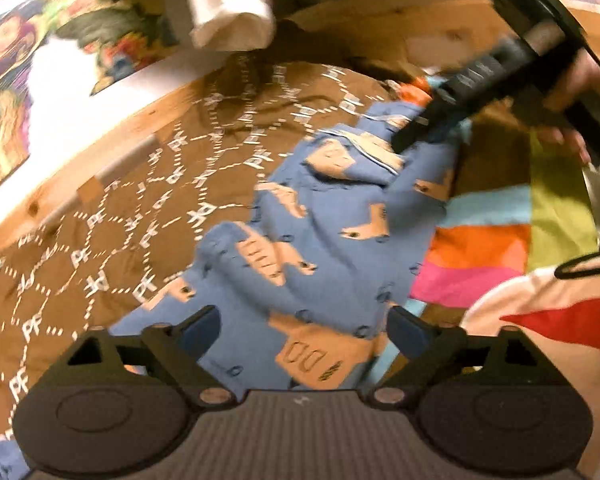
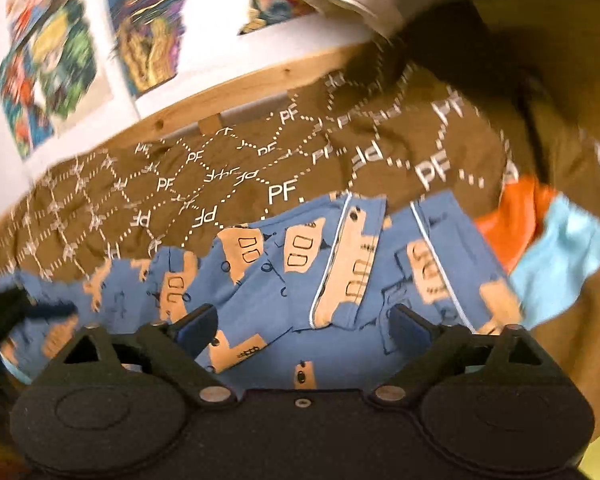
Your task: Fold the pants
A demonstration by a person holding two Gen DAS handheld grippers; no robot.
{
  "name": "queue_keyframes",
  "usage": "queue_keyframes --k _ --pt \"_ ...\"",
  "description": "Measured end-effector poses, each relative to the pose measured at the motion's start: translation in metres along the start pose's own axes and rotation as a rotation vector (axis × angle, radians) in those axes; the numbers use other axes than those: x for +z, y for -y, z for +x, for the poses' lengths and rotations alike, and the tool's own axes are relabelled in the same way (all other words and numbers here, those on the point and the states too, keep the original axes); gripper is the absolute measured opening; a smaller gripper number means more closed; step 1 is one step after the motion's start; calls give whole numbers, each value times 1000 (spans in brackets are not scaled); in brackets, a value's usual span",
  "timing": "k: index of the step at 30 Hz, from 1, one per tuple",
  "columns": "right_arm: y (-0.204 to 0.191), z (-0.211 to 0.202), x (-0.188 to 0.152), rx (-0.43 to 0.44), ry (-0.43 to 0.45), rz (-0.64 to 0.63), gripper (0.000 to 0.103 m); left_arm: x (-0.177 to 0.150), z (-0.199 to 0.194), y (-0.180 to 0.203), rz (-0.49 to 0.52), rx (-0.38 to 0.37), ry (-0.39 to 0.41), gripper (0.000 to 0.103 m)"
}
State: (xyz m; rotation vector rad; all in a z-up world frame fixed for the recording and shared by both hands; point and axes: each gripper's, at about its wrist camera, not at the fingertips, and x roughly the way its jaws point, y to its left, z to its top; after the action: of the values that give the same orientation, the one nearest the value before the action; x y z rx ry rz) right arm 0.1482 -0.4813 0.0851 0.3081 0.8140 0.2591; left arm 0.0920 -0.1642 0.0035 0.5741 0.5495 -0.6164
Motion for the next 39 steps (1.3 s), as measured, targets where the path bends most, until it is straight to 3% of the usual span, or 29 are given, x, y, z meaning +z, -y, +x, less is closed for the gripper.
queue_keyframes --k 6,8,12,15,17,19,28,33,39 --pt "11 13 0 26 -41 114 73 4 12 22 59 -23 -34 73" --pt "13 15 -1 36 -58 138 70 5 15 26 80 -10 -56 57" --pt "14 16 -6 69 -79 165 68 4 17 22 47 -25 -100 41" --pt "12 23 -6 105 -96 200 66 4 16 19 19 -38 -116 22" --pt "12 30 -6 88 -96 222 62 5 15 19 11 -44 -119 8" --pt "14 35 -5 65 -88 257 56 6 12 20 3 -32 -104 2" --pt "25 31 -12 30 10 380 42 5 9 20 -19 -37 -102 1" --pt "29 33 -10 -38 64 365 7 6 9 21 -22 -28 -99 1" --pt "22 6 13 -118 189 204 5 13 1 15 -72 -6 -59 0"
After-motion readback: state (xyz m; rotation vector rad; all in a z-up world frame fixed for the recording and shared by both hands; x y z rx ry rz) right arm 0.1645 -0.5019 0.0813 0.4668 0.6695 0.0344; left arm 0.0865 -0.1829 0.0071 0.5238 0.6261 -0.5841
